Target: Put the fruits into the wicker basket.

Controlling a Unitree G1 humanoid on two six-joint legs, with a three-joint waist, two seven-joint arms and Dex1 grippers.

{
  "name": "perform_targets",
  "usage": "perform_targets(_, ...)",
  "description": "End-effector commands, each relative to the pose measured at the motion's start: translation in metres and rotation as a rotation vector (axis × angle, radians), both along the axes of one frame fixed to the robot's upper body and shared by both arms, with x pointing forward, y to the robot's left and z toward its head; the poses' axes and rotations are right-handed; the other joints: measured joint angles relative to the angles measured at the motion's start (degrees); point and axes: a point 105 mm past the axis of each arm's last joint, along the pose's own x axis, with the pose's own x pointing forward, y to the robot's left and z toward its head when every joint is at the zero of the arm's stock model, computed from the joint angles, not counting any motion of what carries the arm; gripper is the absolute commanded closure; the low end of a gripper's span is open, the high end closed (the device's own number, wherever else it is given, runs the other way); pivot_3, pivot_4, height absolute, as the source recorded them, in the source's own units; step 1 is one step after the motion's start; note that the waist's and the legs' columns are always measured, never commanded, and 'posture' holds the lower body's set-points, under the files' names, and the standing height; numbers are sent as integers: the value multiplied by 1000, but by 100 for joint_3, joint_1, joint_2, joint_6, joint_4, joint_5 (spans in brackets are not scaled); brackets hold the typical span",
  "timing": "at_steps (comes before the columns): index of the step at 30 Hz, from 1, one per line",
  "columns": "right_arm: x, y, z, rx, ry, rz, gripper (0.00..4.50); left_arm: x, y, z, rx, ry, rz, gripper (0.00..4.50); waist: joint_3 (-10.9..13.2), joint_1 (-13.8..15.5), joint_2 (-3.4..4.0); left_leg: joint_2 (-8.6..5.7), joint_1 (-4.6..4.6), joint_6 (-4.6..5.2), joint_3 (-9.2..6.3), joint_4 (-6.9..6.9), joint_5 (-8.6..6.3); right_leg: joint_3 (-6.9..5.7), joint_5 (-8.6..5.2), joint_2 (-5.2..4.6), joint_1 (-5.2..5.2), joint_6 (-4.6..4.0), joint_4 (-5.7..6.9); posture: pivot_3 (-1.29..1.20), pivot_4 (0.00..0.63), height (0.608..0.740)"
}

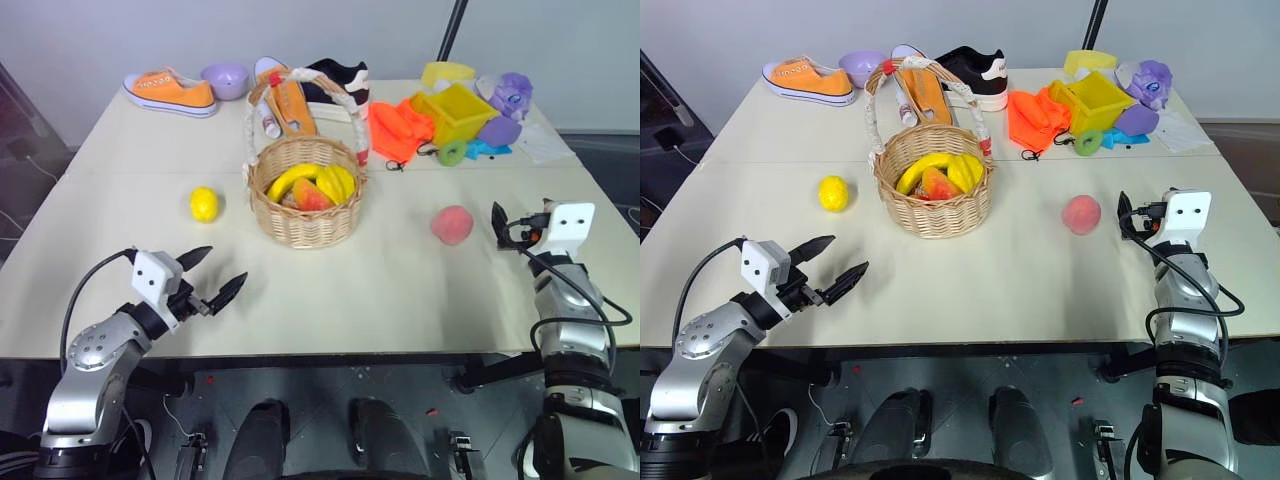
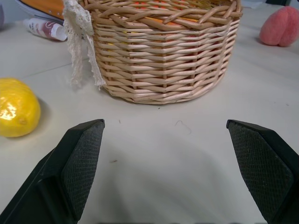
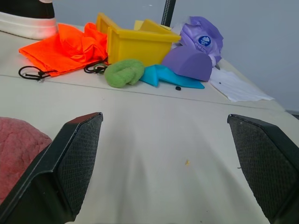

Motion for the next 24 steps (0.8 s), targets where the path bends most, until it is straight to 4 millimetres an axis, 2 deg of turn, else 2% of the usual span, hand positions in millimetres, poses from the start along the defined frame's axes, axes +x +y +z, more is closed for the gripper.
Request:
perform_targets(1,1,4,18,-12,-71,17,48,0,-4,8,3,-31,-23,0,0,-2,0,0,0,0,0,0,0,0,0,0,0,0,0,0,150,740)
perform_targets(18,1,14,20,-34,-84,54,48,0,-5,15,-15,-94,-57,0,0,-3,0,0,1,0,2,0,0,1,0,0,0,0,0,0,150,740)
perform_targets(24,3,19,32,-34,-123,67,48,3,-6,21,2,-133,-54,0,0,6,0,0,-1,0,1,0,0,1,0,0,0,0,0,0,150,740)
